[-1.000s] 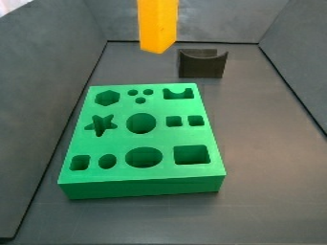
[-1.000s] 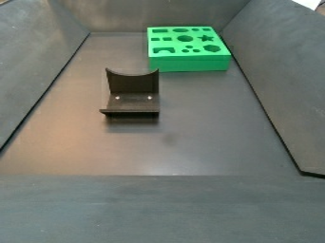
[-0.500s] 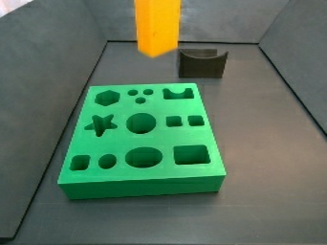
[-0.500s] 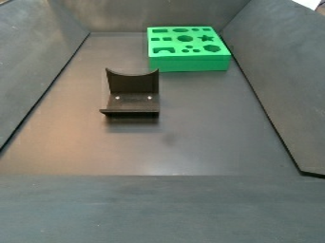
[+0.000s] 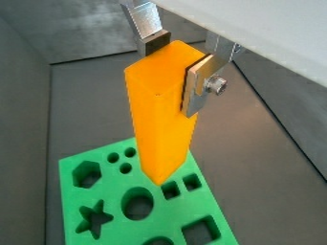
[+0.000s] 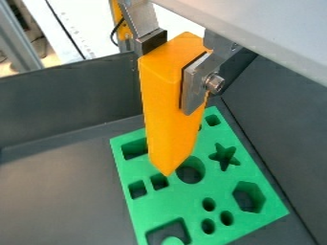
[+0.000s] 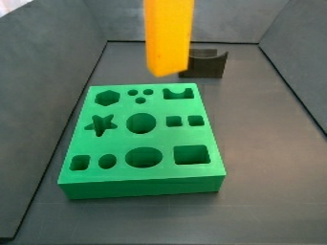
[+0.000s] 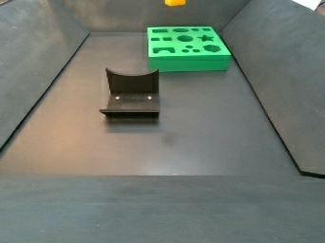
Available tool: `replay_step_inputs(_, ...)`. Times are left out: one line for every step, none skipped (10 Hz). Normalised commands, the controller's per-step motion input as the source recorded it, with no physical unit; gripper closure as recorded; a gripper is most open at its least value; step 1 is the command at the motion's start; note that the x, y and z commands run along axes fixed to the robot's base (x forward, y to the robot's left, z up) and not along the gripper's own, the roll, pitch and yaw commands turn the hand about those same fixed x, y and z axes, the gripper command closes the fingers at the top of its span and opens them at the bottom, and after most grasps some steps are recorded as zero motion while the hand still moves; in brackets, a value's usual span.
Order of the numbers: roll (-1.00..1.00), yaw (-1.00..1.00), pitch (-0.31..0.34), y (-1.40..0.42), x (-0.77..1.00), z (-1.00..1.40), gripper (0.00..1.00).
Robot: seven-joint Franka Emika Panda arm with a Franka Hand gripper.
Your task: Insert the rectangle object.
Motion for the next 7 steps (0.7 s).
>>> replay_step_inputs(0.04, -0.22, 0.151, -0.41, 0.56, -0.14, 1.0)
replay_step_inputs(0.03, -0.22, 0.166, -0.43, 0.53, -0.14, 1.0)
replay_step_inputs(0.0, -0.46, 0.159, -0.4, 0.27, -0.06, 1.0)
replay_step_inputs(0.0, -0.59, 0.136, -0.37, 0.15, -0.07, 1.0)
replay_step_inputs(0.0, -0.61, 0.091, -0.36, 0.18, -0.09, 1.0)
replay_step_inputs(0.0, -0.61, 0.076, -0.37, 0.2, -0.1, 1.0)
replay_step_inputs(0.01, -0.52, 0.106, -0.36, 0.25, -0.14, 1.0)
